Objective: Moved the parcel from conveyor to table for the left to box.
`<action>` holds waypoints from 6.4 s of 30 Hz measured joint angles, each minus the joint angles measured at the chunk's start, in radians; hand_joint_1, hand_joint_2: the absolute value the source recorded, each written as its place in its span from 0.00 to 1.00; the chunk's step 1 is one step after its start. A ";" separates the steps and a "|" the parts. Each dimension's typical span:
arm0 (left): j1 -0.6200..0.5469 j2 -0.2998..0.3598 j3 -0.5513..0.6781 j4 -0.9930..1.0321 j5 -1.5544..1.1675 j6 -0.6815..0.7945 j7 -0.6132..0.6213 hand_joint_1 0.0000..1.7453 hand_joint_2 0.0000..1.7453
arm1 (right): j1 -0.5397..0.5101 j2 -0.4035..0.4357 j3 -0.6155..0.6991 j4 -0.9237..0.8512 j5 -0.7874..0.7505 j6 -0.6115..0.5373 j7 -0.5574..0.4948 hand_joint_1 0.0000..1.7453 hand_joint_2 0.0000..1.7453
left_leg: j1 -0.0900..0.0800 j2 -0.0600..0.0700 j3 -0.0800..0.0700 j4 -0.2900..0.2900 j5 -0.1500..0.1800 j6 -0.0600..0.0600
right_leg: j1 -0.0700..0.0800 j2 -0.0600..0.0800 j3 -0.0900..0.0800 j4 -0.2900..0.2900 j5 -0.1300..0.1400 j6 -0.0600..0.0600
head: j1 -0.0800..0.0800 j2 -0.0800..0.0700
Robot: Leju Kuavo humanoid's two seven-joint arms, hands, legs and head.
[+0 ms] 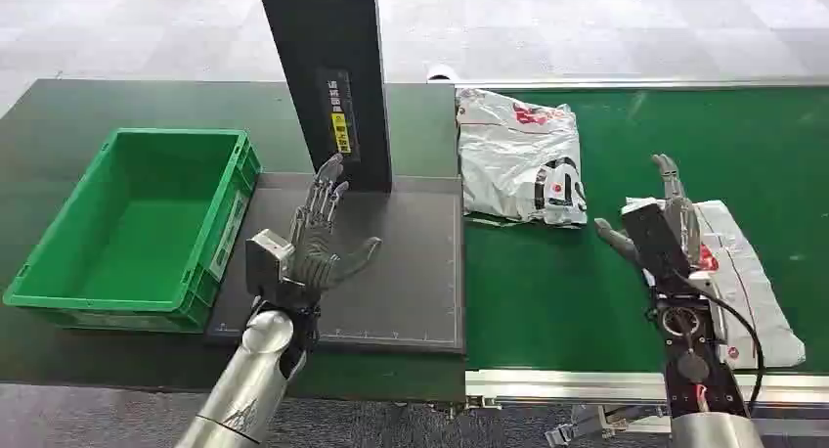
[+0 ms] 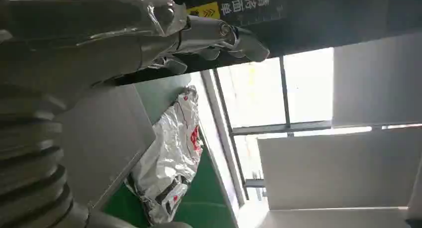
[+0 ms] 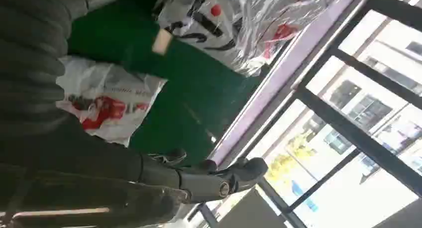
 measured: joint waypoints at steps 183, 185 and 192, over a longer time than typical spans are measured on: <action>-0.024 -0.034 -0.046 0.016 0.232 0.032 -0.050 0.00 1.00 | -0.183 0.381 0.394 0.530 -0.567 0.452 -0.332 0.00 1.00 | 0.002 0.002 0.001 0.000 0.000 0.001 | 0.002 0.003 0.000 0.000 -0.001 0.001 | 0.000 0.000; -0.023 -0.035 -0.045 0.016 0.231 0.032 -0.048 0.00 1.00 | -0.176 0.381 0.364 0.529 -0.626 0.513 -0.306 0.00 1.00 | 0.002 0.002 0.001 0.000 0.000 0.001 | 0.002 0.003 0.000 0.000 -0.001 0.001 | 0.001 0.000; -0.022 -0.034 -0.038 0.018 0.224 0.033 -0.041 0.00 1.00 | -0.152 0.372 0.304 0.489 -0.698 0.548 -0.294 0.00 1.00 | 0.002 0.002 0.001 0.000 0.000 0.001 | 0.002 0.003 0.000 0.000 -0.001 0.001 | 0.000 0.000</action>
